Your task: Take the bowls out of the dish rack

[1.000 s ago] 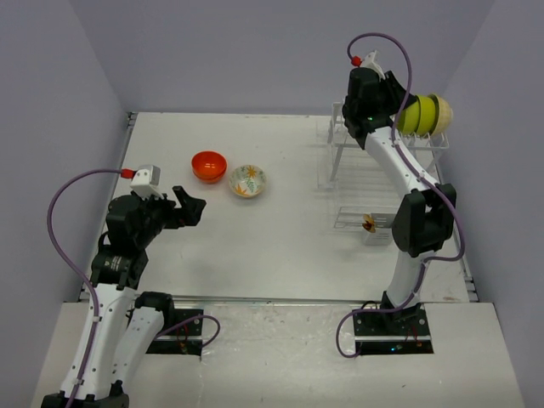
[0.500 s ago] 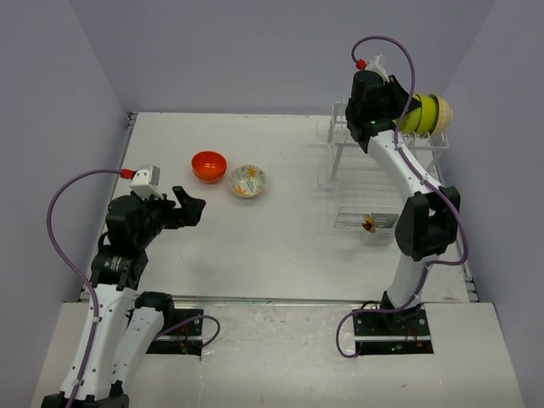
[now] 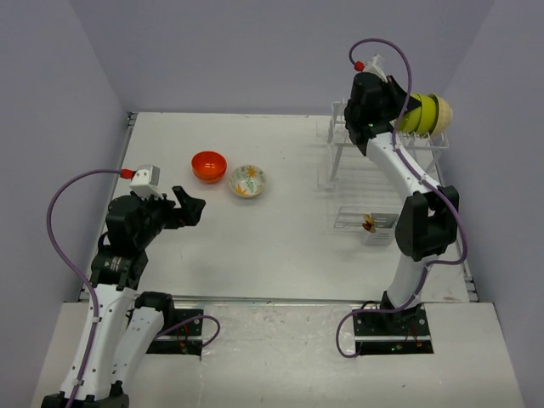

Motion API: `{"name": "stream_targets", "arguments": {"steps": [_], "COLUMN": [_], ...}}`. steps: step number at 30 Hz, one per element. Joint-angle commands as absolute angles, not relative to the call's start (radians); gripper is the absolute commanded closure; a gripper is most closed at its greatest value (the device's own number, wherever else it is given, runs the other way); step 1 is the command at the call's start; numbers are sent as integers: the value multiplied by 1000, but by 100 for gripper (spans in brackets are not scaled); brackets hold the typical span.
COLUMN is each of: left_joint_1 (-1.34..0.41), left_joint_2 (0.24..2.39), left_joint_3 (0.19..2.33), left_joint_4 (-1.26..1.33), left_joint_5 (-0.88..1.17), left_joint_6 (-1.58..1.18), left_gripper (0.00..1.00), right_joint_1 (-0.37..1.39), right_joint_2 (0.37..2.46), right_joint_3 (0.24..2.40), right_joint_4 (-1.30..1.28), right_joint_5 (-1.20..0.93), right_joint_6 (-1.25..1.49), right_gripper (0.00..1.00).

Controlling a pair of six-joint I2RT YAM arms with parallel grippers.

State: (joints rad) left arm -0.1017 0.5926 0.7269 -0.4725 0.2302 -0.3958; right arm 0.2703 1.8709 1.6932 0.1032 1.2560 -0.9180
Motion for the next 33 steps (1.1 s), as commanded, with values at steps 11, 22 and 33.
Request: {"name": "stream_targets", "arguments": {"steps": [11, 22, 33], "left_joint_1": [-110, -110, -110], "left_joint_2": [592, 592, 597], "left_joint_3": [732, 730, 730], "left_joint_4": [-439, -437, -437], "left_joint_5": [227, 222, 225], "left_joint_6": [-365, -365, -367], "left_gripper": [0, 0, 0], "right_joint_1": [314, 351, 377], "right_joint_2": [1789, 1786, 1769], "right_joint_3": [1694, 1744, 1818], "right_joint_4": [273, 89, -136], "right_joint_5": [1223, 1189, 1174], "right_joint_6": [-971, -841, -657], "right_gripper": [100, 100, 100]}}
